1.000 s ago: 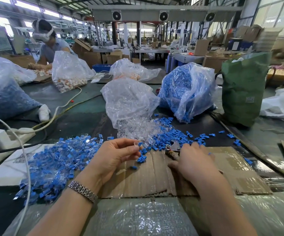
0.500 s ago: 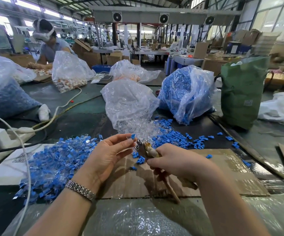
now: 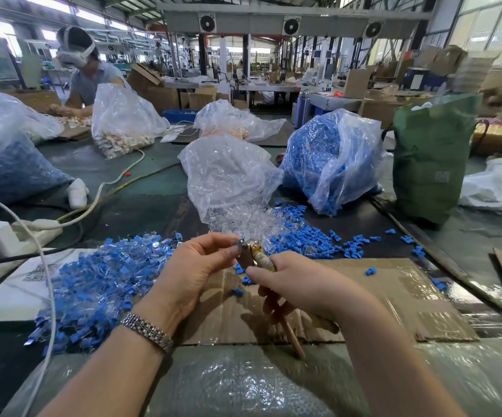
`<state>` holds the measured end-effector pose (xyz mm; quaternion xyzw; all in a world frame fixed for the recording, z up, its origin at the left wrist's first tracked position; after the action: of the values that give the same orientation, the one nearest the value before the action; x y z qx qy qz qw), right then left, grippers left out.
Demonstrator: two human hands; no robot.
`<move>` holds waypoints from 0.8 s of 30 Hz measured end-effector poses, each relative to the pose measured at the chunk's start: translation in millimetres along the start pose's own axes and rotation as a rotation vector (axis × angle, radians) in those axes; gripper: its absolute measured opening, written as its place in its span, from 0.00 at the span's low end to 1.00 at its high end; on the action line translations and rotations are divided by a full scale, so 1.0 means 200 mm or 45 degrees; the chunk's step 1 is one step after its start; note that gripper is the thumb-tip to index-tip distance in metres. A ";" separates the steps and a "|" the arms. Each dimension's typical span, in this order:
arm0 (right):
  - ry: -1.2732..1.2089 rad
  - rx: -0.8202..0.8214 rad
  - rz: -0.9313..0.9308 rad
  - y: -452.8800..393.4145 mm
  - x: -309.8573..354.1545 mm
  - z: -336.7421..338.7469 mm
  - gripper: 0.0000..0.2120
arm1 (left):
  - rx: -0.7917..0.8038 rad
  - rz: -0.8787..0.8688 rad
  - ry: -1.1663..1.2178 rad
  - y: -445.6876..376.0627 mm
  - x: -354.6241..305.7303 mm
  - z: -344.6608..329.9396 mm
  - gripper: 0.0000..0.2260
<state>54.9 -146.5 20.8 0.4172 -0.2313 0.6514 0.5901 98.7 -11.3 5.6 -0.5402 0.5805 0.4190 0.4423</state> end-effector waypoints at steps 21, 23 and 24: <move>0.950 -0.536 -0.292 0.05 -0.29 0.39 0.16 | -0.738 -0.553 -1.641 0.03 -0.22 0.23 0.06; 1.017 -0.518 -0.334 0.06 -0.33 0.39 0.22 | -0.691 -0.608 -1.678 0.02 -0.21 0.20 0.06; 1.034 -0.523 -0.345 0.05 -0.33 0.39 0.26 | -0.611 -0.666 -1.654 0.02 -0.20 0.15 0.07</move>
<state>62.5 -248.1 10.6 0.0300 -0.0494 0.6197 0.7827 97.6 28.8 36.2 -0.3858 -0.0534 0.6505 0.6520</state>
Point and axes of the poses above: each hand's wrist, its own y-axis away from the middle knuckle, its own z-axis out of the back of the hand, x = y × z, the point moved 10 cm from there along -y, towards the middle knuckle, and after that the axes turned 7 degrees about -x, right-handed, at the moved point
